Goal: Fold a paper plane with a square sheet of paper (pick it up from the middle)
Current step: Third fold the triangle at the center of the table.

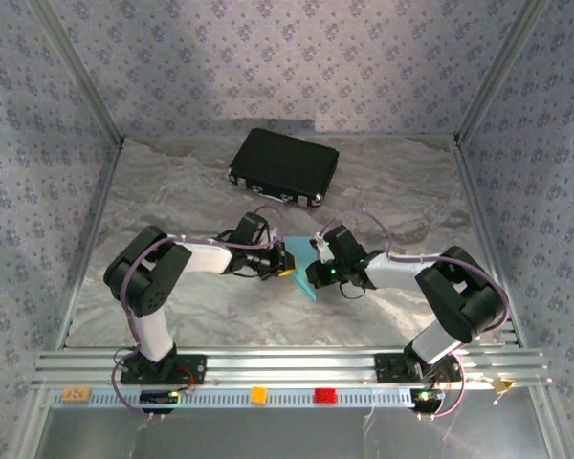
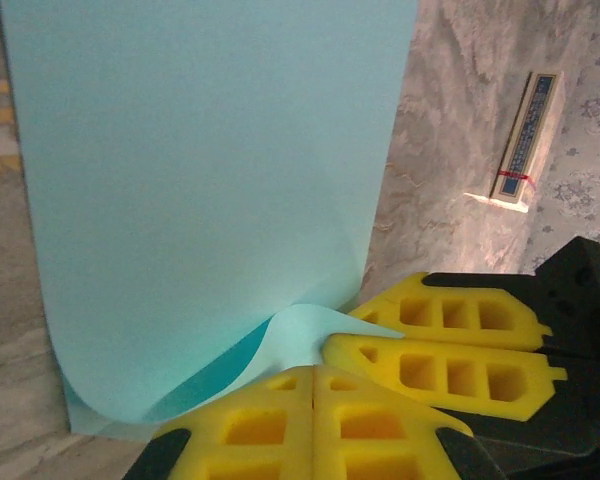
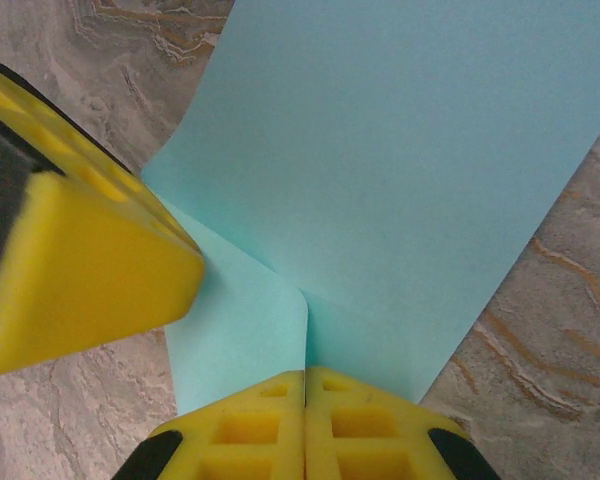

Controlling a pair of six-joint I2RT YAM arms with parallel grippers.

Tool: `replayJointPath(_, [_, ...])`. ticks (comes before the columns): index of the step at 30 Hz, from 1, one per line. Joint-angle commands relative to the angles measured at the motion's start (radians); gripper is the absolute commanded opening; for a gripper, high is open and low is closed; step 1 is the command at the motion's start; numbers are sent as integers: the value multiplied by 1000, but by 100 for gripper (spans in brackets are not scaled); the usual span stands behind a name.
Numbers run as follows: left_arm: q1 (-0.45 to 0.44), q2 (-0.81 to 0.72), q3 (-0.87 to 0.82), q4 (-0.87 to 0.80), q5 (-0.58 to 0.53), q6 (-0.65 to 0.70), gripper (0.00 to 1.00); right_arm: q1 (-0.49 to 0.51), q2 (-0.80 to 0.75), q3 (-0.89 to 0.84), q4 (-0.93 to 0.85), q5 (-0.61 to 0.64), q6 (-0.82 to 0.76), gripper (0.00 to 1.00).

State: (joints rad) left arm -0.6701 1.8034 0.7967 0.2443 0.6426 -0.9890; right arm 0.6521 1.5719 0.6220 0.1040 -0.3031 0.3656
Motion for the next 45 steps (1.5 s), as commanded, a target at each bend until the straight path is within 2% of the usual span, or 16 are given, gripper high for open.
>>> replayJointPath(1, [-7,20,1,13,-1,15,0,-9,22,8,-47,9,-14,8])
replayJointPath(11, [-9,71,0,-33,-30,60,0,-9,19,2,-38,-1,-5,9])
replayJointPath(16, [-11,89,-5,-39,-35,64,0,-9,8,6,-36,-19,7,13])
replayJointPath(21, [-12,83,1,-59,-44,77,0,-21,-52,21,-70,0,48,27])
replayJointPath(25, [-13,83,7,-69,-44,82,0,-45,-131,17,-105,-1,88,47])
replayJointPath(28, [-16,82,12,-74,-47,85,0,-57,-187,3,-119,-32,113,50])
replayJointPath(31, [-15,82,14,-77,-49,85,0,-50,-221,-15,-101,-86,147,45])
replayJointPath(35, [-16,83,16,-77,-52,85,0,-11,-210,-28,-61,-151,177,23])
replayJointPath(38, [-16,84,19,-82,-52,88,0,17,-169,-12,-56,-179,183,12])
replayJointPath(45, [-16,89,22,-86,-50,90,0,70,-61,55,-87,-167,173,7])
